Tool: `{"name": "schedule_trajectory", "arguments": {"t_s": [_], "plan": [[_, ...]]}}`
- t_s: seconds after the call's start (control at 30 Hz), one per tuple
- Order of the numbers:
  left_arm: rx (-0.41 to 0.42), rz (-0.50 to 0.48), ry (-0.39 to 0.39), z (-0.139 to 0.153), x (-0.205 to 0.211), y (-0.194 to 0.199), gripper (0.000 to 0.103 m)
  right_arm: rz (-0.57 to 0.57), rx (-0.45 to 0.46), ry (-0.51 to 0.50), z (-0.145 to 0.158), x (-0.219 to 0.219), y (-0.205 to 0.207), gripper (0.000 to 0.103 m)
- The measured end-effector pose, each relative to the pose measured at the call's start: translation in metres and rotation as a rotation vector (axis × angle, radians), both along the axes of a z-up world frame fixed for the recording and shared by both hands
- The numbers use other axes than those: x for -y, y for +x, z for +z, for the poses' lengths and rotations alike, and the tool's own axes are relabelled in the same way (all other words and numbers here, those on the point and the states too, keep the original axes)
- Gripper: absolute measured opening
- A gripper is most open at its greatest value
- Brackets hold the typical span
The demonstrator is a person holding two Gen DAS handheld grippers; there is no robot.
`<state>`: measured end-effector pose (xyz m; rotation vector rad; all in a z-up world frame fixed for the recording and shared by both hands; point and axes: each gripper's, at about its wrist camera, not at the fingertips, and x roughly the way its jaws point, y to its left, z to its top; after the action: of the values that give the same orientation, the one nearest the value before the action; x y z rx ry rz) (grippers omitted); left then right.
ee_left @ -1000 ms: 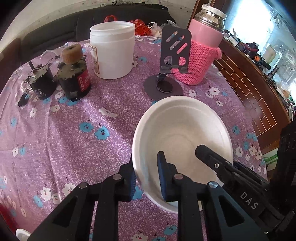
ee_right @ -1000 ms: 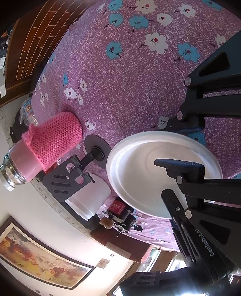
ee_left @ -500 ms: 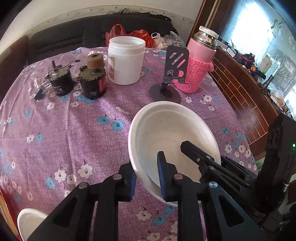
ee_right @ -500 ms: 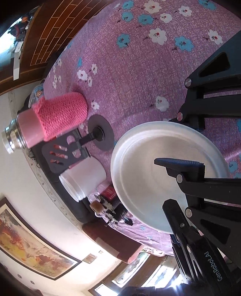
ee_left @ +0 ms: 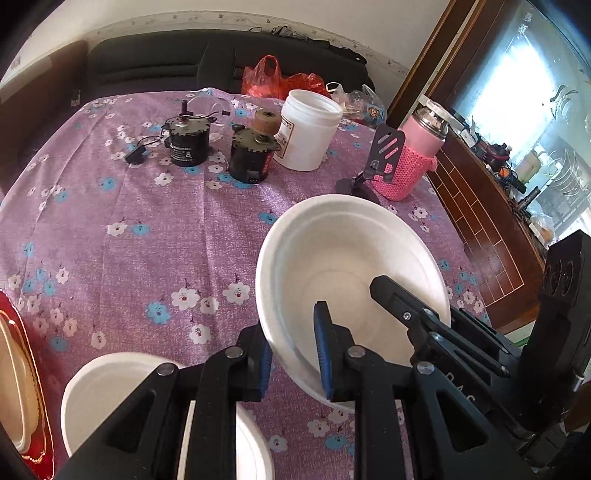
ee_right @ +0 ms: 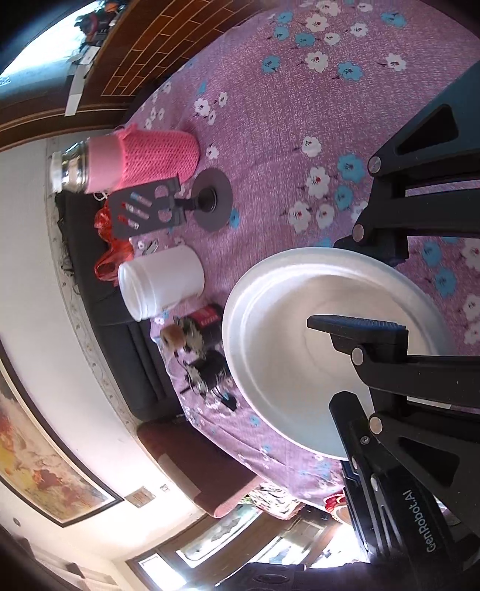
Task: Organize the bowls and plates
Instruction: 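Lift the white bowl with both grippers and carry it toward the red plates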
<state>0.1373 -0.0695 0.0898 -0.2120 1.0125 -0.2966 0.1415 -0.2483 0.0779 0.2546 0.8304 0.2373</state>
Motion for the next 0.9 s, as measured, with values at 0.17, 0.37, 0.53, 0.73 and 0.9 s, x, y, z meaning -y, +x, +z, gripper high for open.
{"name": "schedule_trajectory", "arguments": {"t_s": [0.17,0.37,0.53,0.73,0.9], "plan": [[0.021,0.007,-0.017,0.011,-0.018,-0.023,0.020,0.020,0.008,-0.016,0.007,-0.017,-0.026,0.023],[0.037,0.002,-0.016,0.016,-0.026,-0.055,0.020,0.018,0.026,-0.026,0.011,-0.029,-0.060,0.023],[0.086,-0.008,0.006,0.025,-0.029,-0.085,0.020,0.017,0.047,-0.027,0.020,-0.033,-0.089,0.023],[0.143,-0.014,0.028,0.037,-0.033,-0.124,0.020,0.020,0.090,-0.062,0.034,-0.044,-0.127,0.023],[0.172,-0.010,0.031,0.043,-0.042,-0.151,0.020,0.029,0.119,-0.071,0.042,-0.053,-0.154,0.023]]}}
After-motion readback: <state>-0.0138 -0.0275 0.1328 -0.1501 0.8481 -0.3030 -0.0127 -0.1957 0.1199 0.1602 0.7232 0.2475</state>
